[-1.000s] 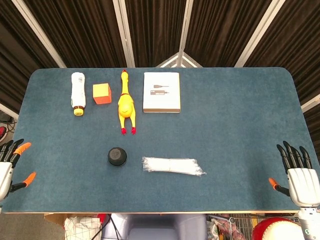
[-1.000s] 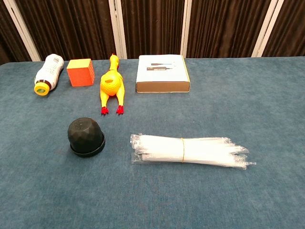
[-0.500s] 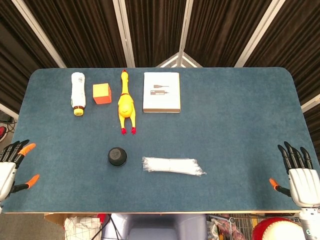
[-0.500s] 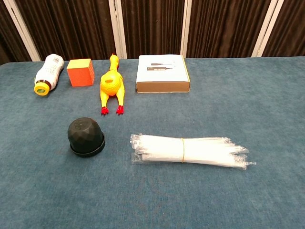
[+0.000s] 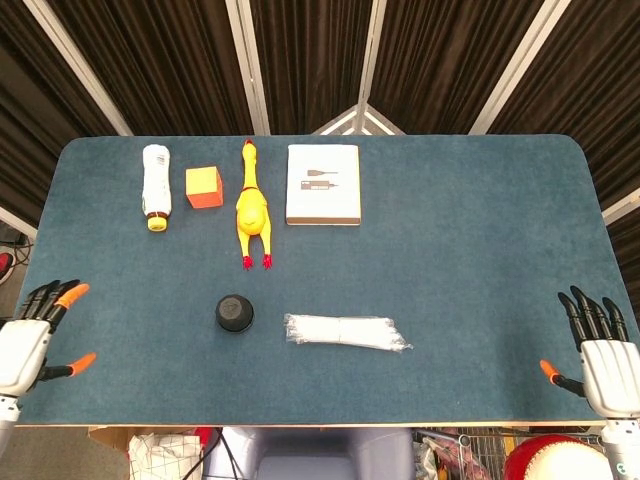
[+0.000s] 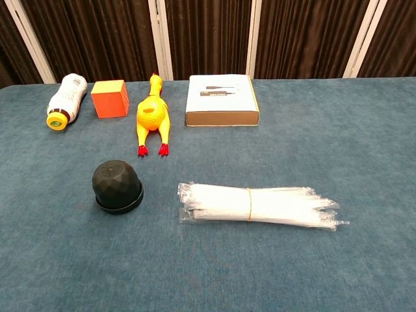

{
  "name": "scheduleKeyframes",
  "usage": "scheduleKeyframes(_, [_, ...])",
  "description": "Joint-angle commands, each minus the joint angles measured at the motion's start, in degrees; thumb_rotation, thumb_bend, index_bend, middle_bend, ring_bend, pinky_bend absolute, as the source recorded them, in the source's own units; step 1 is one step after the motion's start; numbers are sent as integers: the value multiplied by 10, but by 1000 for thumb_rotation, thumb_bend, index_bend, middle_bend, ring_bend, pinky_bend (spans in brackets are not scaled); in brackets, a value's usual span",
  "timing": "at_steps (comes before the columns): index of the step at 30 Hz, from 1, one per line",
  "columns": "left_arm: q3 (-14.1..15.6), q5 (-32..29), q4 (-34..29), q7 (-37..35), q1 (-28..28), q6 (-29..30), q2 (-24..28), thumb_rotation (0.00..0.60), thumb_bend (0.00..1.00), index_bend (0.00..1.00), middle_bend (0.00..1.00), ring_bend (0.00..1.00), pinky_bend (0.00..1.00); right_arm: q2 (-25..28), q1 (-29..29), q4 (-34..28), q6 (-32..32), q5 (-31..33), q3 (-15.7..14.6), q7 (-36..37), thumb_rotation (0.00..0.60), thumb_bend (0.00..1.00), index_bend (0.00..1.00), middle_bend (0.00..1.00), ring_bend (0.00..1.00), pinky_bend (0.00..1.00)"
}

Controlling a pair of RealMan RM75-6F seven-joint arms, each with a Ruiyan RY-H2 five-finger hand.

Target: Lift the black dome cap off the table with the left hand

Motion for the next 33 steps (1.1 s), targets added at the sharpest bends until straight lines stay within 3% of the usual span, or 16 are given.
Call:
scheduleKeyframes(1, [-5, -12, 4, -42, -40, -66, -9, 600, 170, 99, 86, 0, 16, 0, 0, -2, -1, 1, 0, 0, 600, 189, 15, 30, 122, 0])
scheduleKeyframes(9, [-26, -31, -13, -98, -88, -128, -40, 600, 153, 98, 156, 0, 0, -5, 5, 4, -16, 3, -3, 0, 600, 189, 15, 31, 122, 0])
scheduleKeyframes(18, [-38, -88, -10, -59, -123, -180, -103, 600, 132, 89, 183, 0, 0, -5, 8, 6, -23, 5, -4, 7, 600, 189, 15, 30, 122, 0])
scheduleKeyframes(33, [-46, -144, 89, -82, -147, -220, -224, 600, 113, 85, 188, 0, 0, -7, 13, 10, -37, 10, -6, 14, 600, 189, 15, 30, 122, 0])
